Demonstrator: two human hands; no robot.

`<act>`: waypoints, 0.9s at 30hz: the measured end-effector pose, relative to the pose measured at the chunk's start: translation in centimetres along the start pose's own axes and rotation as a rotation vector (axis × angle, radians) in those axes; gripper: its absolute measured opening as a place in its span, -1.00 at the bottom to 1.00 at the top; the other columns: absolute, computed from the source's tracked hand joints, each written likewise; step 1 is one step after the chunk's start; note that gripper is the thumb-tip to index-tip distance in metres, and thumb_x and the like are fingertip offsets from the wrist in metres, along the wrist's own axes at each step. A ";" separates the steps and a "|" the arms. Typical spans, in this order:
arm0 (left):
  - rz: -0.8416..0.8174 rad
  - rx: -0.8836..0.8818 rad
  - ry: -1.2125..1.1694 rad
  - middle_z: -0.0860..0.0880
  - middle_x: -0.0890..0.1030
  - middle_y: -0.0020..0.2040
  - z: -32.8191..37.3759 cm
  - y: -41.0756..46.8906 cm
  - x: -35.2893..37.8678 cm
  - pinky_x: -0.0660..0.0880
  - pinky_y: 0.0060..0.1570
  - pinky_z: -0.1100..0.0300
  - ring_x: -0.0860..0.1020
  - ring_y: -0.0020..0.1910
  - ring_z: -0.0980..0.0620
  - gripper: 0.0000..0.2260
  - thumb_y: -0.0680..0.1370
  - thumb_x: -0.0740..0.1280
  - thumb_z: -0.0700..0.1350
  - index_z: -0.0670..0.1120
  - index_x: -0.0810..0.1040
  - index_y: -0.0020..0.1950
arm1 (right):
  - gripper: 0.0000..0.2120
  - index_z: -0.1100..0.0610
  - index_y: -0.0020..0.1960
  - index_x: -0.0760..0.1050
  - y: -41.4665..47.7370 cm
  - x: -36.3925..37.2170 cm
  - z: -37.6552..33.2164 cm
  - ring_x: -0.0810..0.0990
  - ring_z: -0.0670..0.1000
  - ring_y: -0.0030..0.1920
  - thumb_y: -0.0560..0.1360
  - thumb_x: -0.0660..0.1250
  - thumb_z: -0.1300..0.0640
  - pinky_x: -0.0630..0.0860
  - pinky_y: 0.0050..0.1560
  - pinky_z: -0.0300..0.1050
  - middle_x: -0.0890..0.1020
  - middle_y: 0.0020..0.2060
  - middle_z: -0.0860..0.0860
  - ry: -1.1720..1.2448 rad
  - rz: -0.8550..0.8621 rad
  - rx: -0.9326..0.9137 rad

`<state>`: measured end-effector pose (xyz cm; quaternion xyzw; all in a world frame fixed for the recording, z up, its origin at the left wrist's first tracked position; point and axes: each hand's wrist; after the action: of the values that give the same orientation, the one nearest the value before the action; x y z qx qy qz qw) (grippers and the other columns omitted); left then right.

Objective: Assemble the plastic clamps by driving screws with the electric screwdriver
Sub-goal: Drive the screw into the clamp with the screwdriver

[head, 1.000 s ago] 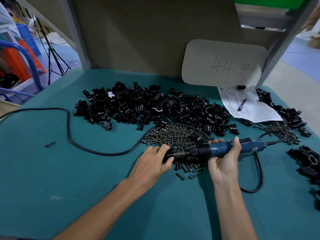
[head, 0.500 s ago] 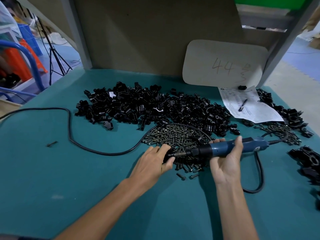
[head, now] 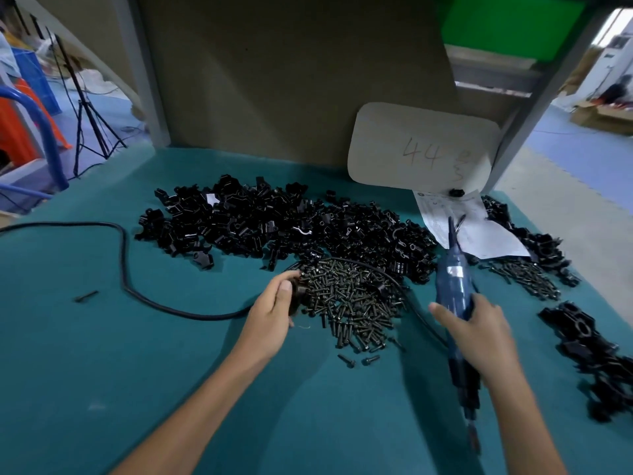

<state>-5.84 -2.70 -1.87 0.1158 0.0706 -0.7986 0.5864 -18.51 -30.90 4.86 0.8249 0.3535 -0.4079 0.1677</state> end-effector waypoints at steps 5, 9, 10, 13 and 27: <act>-0.012 -0.076 -0.033 0.25 0.54 0.20 0.5 -0.2 -0.4 0.48 0.18 0.08 0.52 0.20 0.19 -0.39 0.25 0.44 0.50 0.41 0.36 0.22 | -0.36 0.22 0.39 0.44 -1.6 1.5 -0.2 0.45 0.33 0.23 0.50 0.46 -0.17 0.40 0.30 0.20 0.51 0.23 0.30 -0.365 0.028 0.016; 0.036 -0.083 0.022 0.17 0.61 0.11 0.3 -0.5 0.0 0.53 0.07 0.07 0.58 0.10 0.16 -0.50 0.32 0.49 0.36 0.36 0.32 0.11 | -0.68 0.03 0.19 0.56 -5.8 4.0 -3.1 0.49 0.09 0.05 0.51 0.48 -0.08 0.42 0.07 0.00 0.53 0.03 0.02 -0.221 -0.014 -0.394; 0.043 -0.060 0.031 0.17 0.64 0.03 0.4 -0.6 0.0 0.52 -0.04 0.15 0.60 0.01 0.20 -0.54 0.34 0.48 0.36 0.32 0.36 0.11 | -0.76 -0.02 0.14 0.56 -6.8 5.1 -3.5 0.50 0.00 -0.01 0.54 0.45 -0.09 0.42 0.01 -0.08 0.50 -0.02 -0.09 -0.202 -0.121 -0.455; 0.041 0.056 0.065 0.21 0.63 -0.18 0.6 -1.0 0.2 0.43 -0.28 0.39 0.57 -0.24 0.23 -0.69 0.46 0.41 0.32 0.17 0.48 0.03 | -0.86 -0.08 0.17 0.51 -8.3 7.8 -3.6 0.48 -0.08 -0.01 0.65 0.29 -0.07 0.35 -0.06 -0.19 0.43 -0.02 -0.17 -0.277 -0.245 -0.516; 0.047 0.257 0.227 0.10 0.51 -0.22 0.6 -1.2 0.6 0.43 -0.25 0.19 0.51 -0.21 0.10 -0.73 0.59 0.26 0.25 0.09 0.43 -0.15 | -0.93 -0.04 0.02 0.65 -5.2 6.5 -7.1 0.66 -0.10 -0.11 0.60 0.40 0.10 0.63 -0.03 -0.10 0.71 -0.12 -0.09 0.604 -0.322 -0.385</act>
<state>-7.25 -3.01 -1.52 0.2808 0.0308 -0.7689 0.5735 -15.63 -20.40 4.13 0.7954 0.5817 -0.0942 0.1416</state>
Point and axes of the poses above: each hand's wrist, its own y-axis towards the middle knuckle, its own x-axis out of the palm, z = x × y
